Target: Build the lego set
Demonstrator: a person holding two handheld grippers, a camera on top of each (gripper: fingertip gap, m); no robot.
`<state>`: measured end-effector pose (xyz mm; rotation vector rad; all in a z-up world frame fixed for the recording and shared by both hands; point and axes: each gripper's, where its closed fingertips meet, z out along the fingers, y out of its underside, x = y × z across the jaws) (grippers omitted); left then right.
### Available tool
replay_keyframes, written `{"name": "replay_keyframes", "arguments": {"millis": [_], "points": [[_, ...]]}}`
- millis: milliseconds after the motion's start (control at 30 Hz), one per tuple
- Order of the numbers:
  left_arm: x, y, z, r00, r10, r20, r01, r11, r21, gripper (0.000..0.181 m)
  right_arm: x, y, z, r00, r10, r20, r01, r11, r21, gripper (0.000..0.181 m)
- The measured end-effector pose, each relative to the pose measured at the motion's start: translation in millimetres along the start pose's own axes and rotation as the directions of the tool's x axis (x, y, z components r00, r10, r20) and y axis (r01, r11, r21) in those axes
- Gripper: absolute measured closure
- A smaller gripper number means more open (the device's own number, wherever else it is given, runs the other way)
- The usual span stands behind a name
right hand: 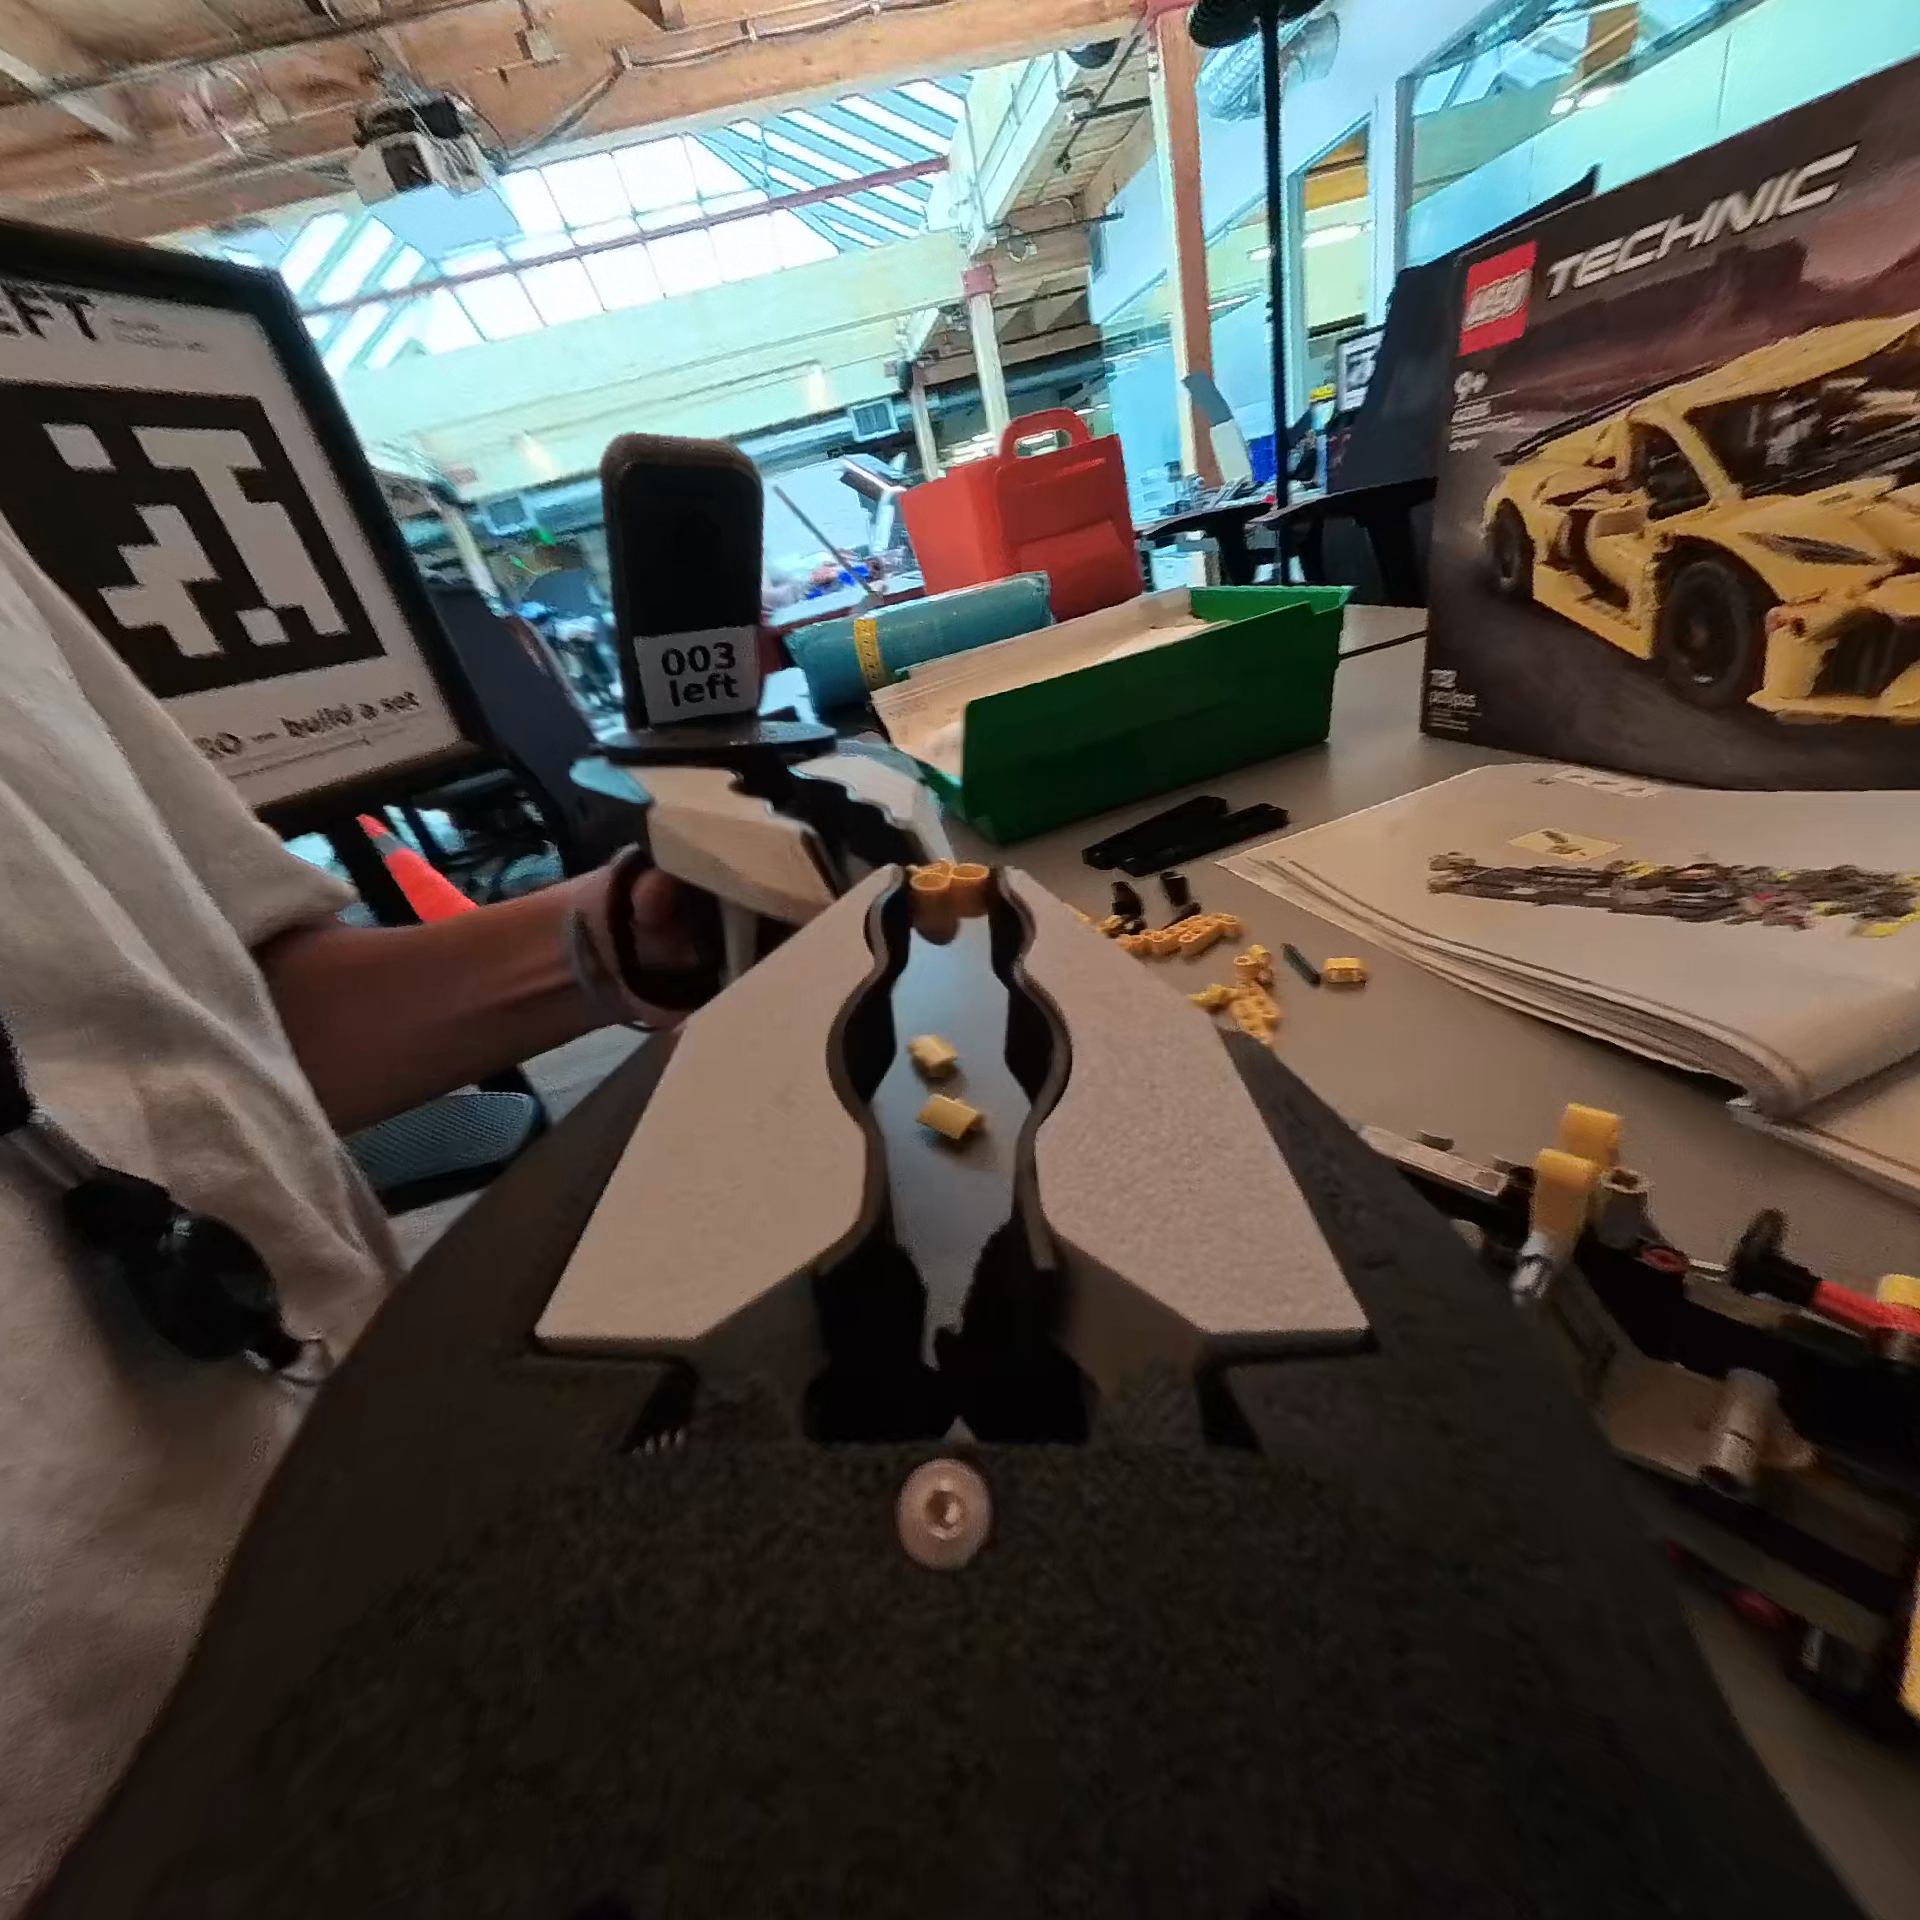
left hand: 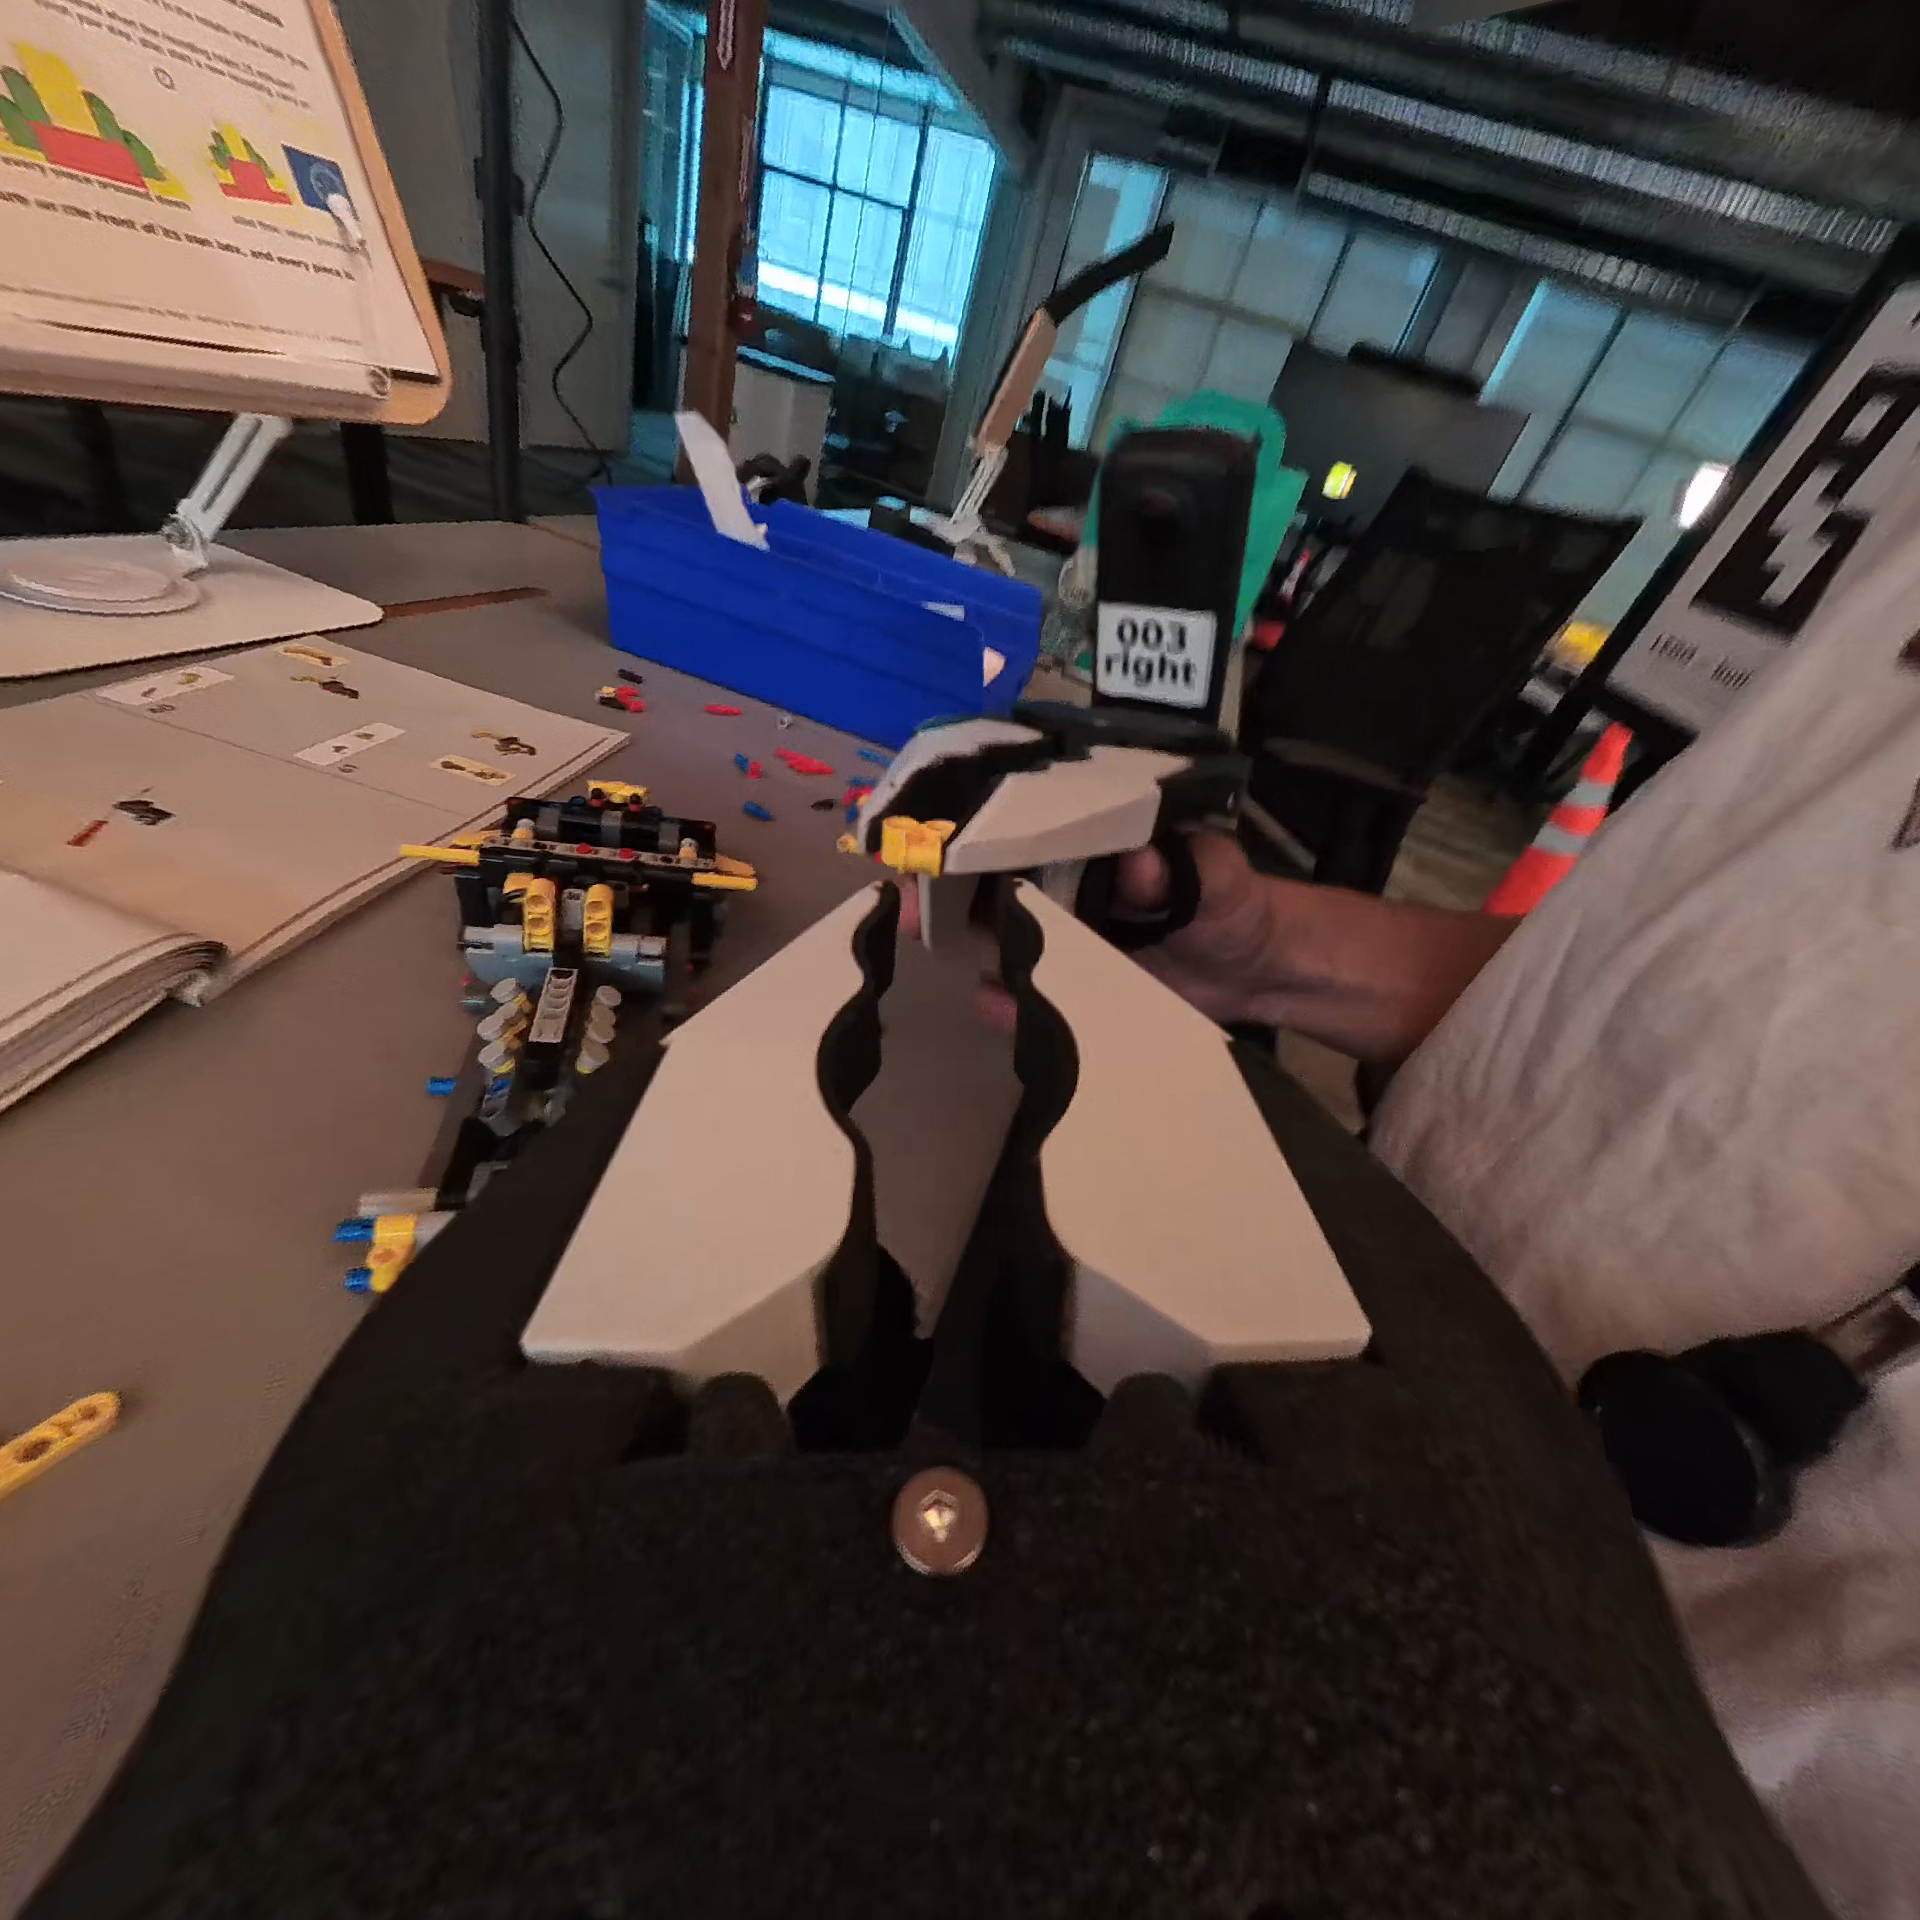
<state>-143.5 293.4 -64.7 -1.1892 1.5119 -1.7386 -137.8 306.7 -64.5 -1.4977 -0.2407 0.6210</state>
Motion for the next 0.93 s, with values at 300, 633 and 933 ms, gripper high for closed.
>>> {"name": "replay_keyframes", "arguments": {"millis": [300, 633, 933], "points": [[-26, 6, -7, 0.979, 0.06, 0.193, -0.047, 0.996, -0.074, 0.152, 1, -8, -4, 0.996, 0.091, 0.011, -0.091, 0.995, 0.043, 0.167], [0, -1, 1, 0.915, 0.37, 0.164, -0.334, 0.919, -0.208, 0.162, -5, -8, -1, 1.0, -0.014, -0.004, 0.014, 0.993, 0.117, 0.167], [11, -7, -4, 0.952, 0.301, 0.049, -0.291, 0.944, -0.156, 0.171, -16, -4, -1, 0.997, 0.006, 0.083, -0.014, 0.996, 0.09, 0.168]]}}
